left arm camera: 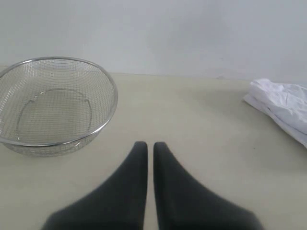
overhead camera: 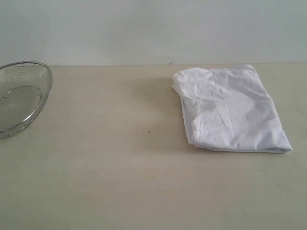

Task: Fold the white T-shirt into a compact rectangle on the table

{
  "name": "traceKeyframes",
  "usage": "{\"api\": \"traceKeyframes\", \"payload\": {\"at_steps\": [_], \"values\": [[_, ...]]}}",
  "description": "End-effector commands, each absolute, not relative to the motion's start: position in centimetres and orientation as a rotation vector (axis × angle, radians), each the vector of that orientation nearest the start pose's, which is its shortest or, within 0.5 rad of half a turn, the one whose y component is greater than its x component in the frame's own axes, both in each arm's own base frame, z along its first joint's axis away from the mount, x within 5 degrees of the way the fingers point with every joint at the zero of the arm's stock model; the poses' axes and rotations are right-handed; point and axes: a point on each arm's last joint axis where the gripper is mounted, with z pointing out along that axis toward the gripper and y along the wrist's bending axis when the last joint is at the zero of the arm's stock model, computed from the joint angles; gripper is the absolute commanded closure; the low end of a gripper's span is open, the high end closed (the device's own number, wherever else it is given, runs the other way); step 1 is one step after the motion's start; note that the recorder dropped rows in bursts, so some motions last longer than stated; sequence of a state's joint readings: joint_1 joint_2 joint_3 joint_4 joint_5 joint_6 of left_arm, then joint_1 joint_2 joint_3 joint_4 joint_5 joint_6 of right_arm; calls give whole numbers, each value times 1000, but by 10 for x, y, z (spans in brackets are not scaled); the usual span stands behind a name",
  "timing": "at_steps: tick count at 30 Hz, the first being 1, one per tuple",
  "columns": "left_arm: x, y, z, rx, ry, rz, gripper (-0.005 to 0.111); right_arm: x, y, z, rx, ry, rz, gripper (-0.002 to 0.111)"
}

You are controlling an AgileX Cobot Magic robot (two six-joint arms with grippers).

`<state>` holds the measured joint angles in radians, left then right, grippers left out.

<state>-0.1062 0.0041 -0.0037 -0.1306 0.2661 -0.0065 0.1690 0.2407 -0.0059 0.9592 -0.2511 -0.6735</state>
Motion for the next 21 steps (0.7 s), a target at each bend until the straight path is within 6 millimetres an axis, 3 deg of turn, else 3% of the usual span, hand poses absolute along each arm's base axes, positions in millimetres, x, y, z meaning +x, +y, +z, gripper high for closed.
{"api": "traceKeyframes", "payload": {"at_steps": [1,2,7,11,21], "values": [[54,-9,190,-6,1747,-210,102,67,4,216,74,1497,226,108],[54,-9,190,-6,1747,-210,102,63,10,212,-64,1533,187,108],[54,-9,190,-6,1747,-210,102,55,9,195,-137,1679,127,108],[54,-9,190,-6,1747,-210,102,53,8,184,-147,1799,111,108],[54,-9,190,-6,1747,-210,102,54,4,184,-84,1805,45,108]]}}
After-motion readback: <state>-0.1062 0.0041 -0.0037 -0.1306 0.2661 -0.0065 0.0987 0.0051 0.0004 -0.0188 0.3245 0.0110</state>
